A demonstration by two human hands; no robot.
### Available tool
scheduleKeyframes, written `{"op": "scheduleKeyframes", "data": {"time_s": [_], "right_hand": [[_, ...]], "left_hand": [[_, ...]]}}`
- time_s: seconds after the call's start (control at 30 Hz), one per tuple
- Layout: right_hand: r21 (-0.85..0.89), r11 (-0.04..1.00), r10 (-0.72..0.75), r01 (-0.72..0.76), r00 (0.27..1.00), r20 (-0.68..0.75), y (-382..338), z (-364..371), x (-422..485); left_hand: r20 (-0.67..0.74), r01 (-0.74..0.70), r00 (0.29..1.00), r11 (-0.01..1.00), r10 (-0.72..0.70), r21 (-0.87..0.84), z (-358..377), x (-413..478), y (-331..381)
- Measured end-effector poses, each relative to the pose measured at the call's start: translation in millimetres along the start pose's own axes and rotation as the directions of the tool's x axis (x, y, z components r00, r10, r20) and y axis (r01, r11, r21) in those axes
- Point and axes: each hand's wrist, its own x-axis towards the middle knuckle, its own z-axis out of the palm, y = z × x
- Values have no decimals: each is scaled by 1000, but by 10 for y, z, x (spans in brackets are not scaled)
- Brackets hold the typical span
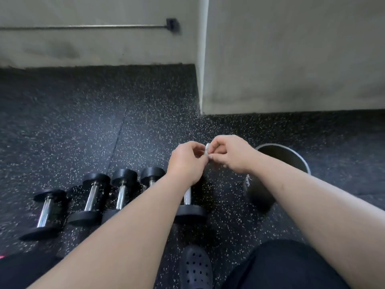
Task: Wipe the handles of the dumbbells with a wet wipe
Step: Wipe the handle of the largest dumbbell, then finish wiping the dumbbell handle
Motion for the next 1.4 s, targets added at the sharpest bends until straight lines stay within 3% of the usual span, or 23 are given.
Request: {"op": "scheduleKeyframes", "data": {"time_s": [0.17, 0.3, 0.5, 0.67, 0.8, 1.07, 1.27, 1.4], "right_hand": [[-61, 998, -12, 0, 979, -205, -393, -323, -540], [-73, 997, 5, -25, 962, -273, -534, -468, -904], [71, 991, 131, -112, 912, -389, -318, -655, -1136], [299, 944, 265, -142, 866, -425, 43, -832, -1056], [376, 913, 335, -158, 818, -468, 402, -890, -868], [431, 849, 510, -304, 685, -521, 1332, -896, -600], [421, 747, 664, -515, 532, -526, 2075, -741, -508], [286, 713, 683, -640, 541, -492, 2405, -642, -481]], "left_hand": [[-31, -107, 994, 994, 105, -39, -168, -326, 561], [-26, -142, 990, 988, 140, -58, -216, -527, 807], [-33, -143, 989, 988, 141, -56, -81, -543, 1014], [14, -150, 989, 989, 150, -17, 289, -292, 1218], [74, -140, 988, 990, 139, 19, 686, 2, 1261], [245, -129, 964, 988, 106, 82, 1617, 498, 1083], [337, -125, 940, 976, 59, 180, 2211, 751, 784], [415, -216, 905, 942, 93, 259, 2416, 876, 612]]}}
